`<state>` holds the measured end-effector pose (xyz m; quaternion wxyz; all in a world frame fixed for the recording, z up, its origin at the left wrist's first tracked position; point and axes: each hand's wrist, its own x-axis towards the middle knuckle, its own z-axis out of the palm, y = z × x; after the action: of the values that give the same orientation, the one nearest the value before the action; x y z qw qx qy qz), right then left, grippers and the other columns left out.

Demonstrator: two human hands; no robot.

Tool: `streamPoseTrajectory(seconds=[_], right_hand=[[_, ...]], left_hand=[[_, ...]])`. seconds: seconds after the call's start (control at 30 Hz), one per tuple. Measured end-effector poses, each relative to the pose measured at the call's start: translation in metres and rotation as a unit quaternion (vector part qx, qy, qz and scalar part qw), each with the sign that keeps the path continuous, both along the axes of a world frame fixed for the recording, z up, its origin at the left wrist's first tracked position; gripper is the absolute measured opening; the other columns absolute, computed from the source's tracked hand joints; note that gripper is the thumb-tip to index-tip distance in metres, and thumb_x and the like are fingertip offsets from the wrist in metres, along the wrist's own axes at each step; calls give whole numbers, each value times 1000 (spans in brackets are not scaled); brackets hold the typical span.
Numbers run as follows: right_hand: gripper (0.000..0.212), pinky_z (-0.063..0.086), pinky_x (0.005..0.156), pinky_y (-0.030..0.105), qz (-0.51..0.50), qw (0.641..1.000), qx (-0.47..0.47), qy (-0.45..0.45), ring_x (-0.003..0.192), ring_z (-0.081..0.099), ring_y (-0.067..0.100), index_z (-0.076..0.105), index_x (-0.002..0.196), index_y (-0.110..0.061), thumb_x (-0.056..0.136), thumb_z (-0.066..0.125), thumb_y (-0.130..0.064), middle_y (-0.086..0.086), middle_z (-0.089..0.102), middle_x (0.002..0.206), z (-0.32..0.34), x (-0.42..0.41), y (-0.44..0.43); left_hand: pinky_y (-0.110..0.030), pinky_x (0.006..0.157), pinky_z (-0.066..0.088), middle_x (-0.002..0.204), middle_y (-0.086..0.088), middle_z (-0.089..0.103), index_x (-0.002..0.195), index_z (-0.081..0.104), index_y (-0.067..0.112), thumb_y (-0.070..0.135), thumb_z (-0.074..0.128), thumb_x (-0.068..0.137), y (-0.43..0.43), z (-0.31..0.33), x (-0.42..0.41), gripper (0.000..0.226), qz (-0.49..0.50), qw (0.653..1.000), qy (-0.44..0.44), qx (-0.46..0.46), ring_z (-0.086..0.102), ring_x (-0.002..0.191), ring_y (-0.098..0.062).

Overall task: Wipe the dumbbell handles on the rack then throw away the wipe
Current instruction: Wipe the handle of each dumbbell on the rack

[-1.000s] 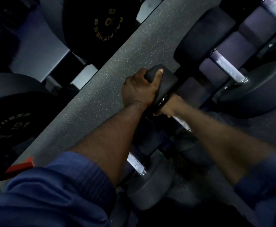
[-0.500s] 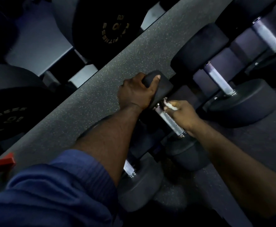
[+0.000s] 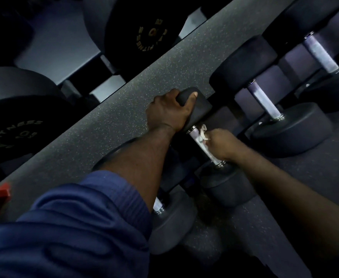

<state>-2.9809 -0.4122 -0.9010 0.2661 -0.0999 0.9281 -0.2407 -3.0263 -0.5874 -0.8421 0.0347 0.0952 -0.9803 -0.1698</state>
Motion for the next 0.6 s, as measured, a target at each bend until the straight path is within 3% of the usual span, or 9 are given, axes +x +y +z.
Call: streamPoseTrajectory(seconds=[0.13, 0.23, 0.3, 0.4, 0.5, 0.57, 0.6], right_hand=[[24, 45, 83, 26, -95, 980, -101, 141, 99, 69, 31, 79, 105, -12, 81, 79, -10, 11, 75, 104, 7, 20, 16], [17, 46, 77, 22, -64, 968, -146, 193, 89, 68, 28, 77, 84, -10, 69, 83, -5, 10, 70, 100, -1, 12, 4], [8, 48, 69, 25, -57, 970, -158, 178, 81, 67, 26, 69, 77, -8, 72, 74, -5, 5, 68, 89, 0, 10, -5], [10, 38, 57, 18, -45, 983, -126, 127, 69, 65, 26, 62, 72, -9, 74, 68, -2, -6, 60, 66, 3, 15, 3], [20, 40, 58, 19, -3, 994, -58, 93, 65, 64, 18, 65, 67, -15, 79, 80, -22, -3, 64, 65, 11, 9, 28], [35, 37, 54, 14, -43, 994, -66, 74, 58, 57, 5, 63, 67, -19, 77, 85, -45, -6, 61, 62, 13, 3, 38], [41, 40, 55, 19, -68, 991, -80, 88, 58, 56, 5, 62, 68, -18, 79, 81, -53, -5, 61, 62, 14, 0, 39]], left_hand=[[-38, 84, 56, 100, -3, 76, 106, 72, 26, 83, 42, 88, -1, 0, 0, 67, -1, 1000, 2, 7, 71, 96, -31], [-38, 86, 55, 105, -4, 76, 110, 72, 26, 81, 44, 89, 0, 0, 0, 65, -3, 1000, 5, 6, 70, 100, -31], [-38, 86, 55, 106, -4, 76, 112, 73, 27, 81, 45, 89, 0, -1, -1, 64, -2, 1000, 6, 7, 70, 101, -31], [-39, 86, 56, 104, -3, 76, 111, 73, 28, 83, 43, 88, 0, -1, 0, 66, 2, 1000, 6, 9, 71, 99, -30], [-40, 87, 57, 102, -3, 77, 109, 72, 28, 84, 42, 86, 0, 0, 0, 68, 5, 1000, 6, 15, 71, 97, -31], [-40, 87, 57, 102, -3, 77, 109, 72, 28, 84, 42, 86, -1, 0, 0, 68, 5, 1000, 6, 15, 71, 97, -31], [-40, 87, 57, 103, -3, 77, 109, 72, 28, 84, 42, 86, -1, -1, 0, 68, 4, 1000, 5, 15, 71, 97, -31]])
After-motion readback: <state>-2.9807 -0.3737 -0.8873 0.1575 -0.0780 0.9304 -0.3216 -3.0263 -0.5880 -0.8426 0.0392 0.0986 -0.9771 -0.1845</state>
